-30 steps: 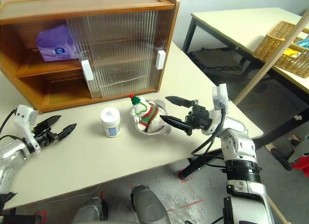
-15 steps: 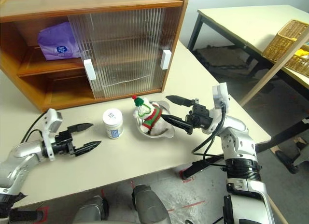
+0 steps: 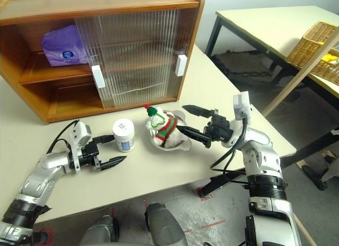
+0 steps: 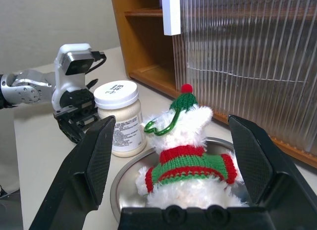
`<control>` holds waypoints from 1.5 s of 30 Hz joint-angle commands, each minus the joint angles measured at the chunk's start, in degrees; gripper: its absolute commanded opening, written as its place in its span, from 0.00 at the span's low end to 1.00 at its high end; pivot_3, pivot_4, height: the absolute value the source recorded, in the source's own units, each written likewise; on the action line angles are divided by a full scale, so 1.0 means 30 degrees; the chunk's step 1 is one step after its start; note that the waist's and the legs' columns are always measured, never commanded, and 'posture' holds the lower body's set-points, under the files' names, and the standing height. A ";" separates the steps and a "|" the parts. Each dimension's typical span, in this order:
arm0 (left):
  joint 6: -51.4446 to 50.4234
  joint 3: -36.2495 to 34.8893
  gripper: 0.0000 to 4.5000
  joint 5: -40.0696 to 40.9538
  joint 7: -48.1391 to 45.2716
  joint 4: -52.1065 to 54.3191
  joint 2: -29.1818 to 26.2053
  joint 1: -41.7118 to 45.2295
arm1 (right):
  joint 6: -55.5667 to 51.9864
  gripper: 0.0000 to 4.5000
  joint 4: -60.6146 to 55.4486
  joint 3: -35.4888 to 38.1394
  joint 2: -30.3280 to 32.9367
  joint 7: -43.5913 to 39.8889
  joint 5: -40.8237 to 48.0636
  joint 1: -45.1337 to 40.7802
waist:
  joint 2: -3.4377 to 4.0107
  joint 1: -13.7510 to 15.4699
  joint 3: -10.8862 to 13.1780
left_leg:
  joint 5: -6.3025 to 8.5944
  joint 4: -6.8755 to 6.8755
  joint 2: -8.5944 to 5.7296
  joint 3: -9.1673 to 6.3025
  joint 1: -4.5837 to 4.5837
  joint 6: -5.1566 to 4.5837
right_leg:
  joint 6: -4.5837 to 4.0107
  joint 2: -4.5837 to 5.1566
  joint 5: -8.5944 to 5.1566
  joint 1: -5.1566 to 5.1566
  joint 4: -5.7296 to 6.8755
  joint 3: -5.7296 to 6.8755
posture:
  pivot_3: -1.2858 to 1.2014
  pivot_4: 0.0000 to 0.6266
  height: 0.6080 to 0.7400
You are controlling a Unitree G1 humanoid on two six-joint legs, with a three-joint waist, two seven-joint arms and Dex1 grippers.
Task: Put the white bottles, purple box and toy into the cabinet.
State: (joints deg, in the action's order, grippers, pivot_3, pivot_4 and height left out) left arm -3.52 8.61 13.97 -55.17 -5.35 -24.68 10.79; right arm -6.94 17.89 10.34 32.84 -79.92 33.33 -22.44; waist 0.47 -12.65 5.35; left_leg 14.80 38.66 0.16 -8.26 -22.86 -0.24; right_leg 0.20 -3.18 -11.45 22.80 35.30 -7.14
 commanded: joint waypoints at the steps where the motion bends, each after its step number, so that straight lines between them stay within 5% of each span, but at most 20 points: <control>1: 0.0619 0.0721 0.99 -0.0871 0.0363 -0.1053 0.0515 0.0388 | -0.0022 1.00 -0.0441 0.0033 0.0165 0.0004 -0.0022 0.0108 | 0.0007 -0.0007 -0.0005 | 0.0005 0.0018 -0.0005 -0.0002 0.0001 -0.0009 | 0.0005 0.0002 0.0002 -0.0016 -0.0001 -0.0002 | 0.39 0.13 1.00; 4: 0.0966 0.0647 0.99 -0.1111 0.0730 -0.1901 0.0933 0.0750 | -0.0042 1.00 -0.0475 0.0073 0.0225 0.0006 -0.0016 0.0122 | 0.0006 -0.0074 -0.0006 | 0.0016 0.0042 -0.0010 0.0008 0.0004 -0.0027 | 0.0029 0.0007 0.0010 -0.0043 -0.0021 -0.0012 | 0.39 0.12 1.00; 10: 0.0772 0.0730 0.68 -0.1036 0.0857 -0.2411 0.1507 0.0771 | -0.0003 1.00 -0.0469 0.0091 0.0223 0.0038 -0.0031 0.0139 | 0.0034 -0.0094 -0.0028 | 0.0007 0.0059 -0.0029 0.0009 0.0013 -0.0042 | 0.0094 0.0005 0.0006 -0.0070 -0.0022 -0.0011 | 0.39 0.12 1.00; 29: 0.1862 -0.3267 0.68 0.0098 0.4103 -0.0456 0.1311 -0.1547 | -0.0204 1.00 -0.0802 -0.0010 -0.0028 0.0088 0.0134 0.0509 | 0.0051 -0.0450 -0.0041 | -0.0036 0.0091 -0.0054 0.0035 0.0040 -0.0078 | 0.0259 0.0008 -0.0008 -0.0103 -0.0020 -0.0028 | 0.40 0.15 1.00; 45: 0.0627 -0.6149 0.68 -0.1372 1.1489 -0.2242 0.1589 0.1650 | -0.0244 1.00 -0.0546 -0.0148 -0.0222 -0.0017 -0.0006 0.0139 | 0.0033 -0.0322 -0.0029 | -0.0052 0.0075 -0.0168 0.0026 0.0035 -0.0074 | 0.0137 0.0016 0.0064 -0.0103 -0.0028 -0.0045 | 0.40 0.15 1.00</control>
State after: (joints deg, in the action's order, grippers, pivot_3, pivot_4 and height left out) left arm -1.17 -9.82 10.55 -21.41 -10.63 -19.71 15.02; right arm -7.63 16.33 10.30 32.22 -79.84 33.42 -21.57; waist 0.56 -13.61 5.26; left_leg 14.65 38.88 -0.40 -8.20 -22.75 -0.46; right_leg 0.61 -3.13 -11.25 22.49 35.22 -7.28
